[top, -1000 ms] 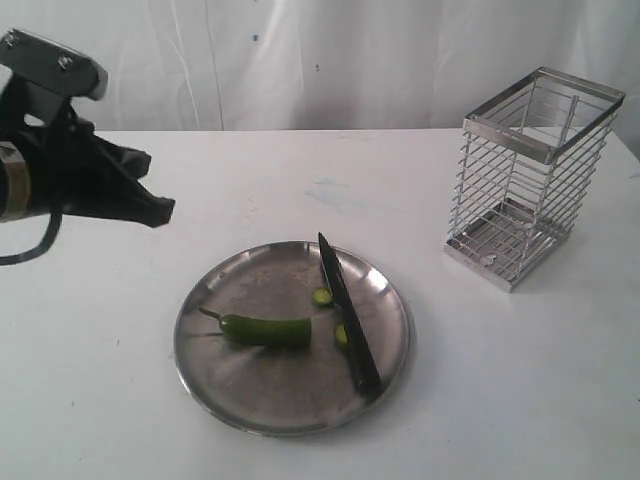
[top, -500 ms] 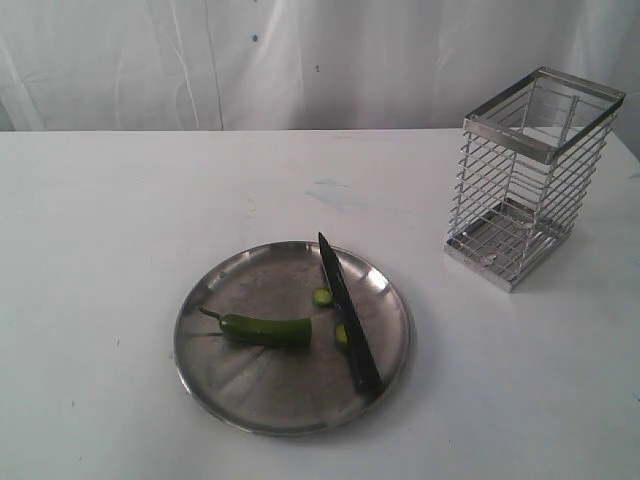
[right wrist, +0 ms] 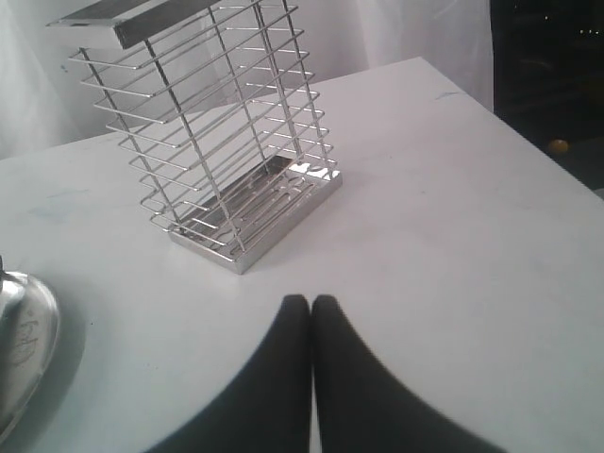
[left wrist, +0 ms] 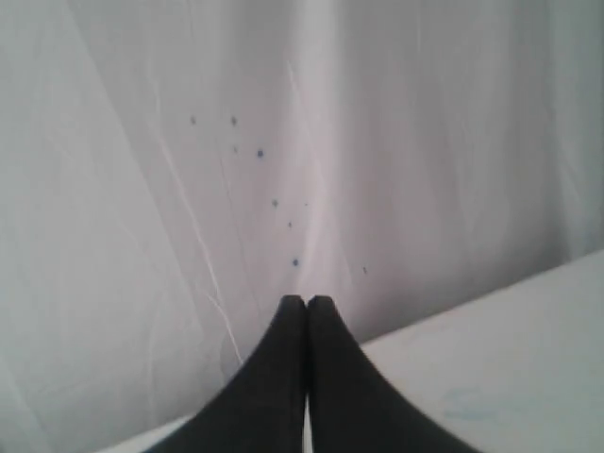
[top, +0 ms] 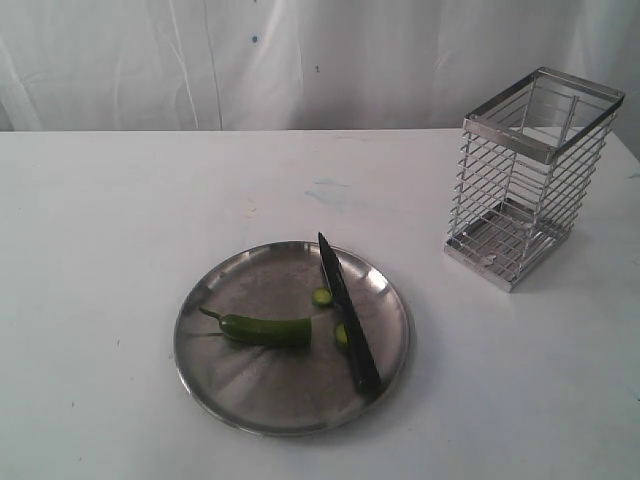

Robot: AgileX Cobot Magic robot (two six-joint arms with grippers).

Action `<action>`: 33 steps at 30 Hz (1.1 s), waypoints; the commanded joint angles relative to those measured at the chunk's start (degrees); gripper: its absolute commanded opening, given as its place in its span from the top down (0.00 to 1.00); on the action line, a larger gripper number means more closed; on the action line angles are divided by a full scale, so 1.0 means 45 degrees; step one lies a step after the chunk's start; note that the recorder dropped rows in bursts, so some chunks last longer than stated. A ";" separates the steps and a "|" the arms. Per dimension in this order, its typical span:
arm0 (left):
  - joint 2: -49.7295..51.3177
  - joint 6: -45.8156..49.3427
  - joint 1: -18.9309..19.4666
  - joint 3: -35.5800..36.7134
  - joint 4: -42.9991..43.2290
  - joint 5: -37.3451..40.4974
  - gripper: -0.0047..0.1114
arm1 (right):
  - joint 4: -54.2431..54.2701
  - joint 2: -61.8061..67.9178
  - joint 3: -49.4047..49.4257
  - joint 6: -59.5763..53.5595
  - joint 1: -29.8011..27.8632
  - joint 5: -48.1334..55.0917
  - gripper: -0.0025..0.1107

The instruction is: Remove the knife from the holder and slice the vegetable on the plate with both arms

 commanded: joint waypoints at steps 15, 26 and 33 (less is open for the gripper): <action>-0.2245 0.1738 -0.0202 0.0792 -0.3190 0.0040 0.96 | -0.0049 -0.0029 0.0024 -0.0083 -0.0024 -0.0090 0.98; -0.2500 2.0456 -0.0202 0.3523 -1.9385 0.0663 0.96 | -0.0049 -0.0029 0.0024 -0.0083 -0.0024 -0.0090 0.98; -0.2048 1.4752 -0.0202 0.4955 -1.4750 0.4323 0.96 | -0.0049 -0.0029 0.0024 -0.0083 -0.0024 -0.0090 0.98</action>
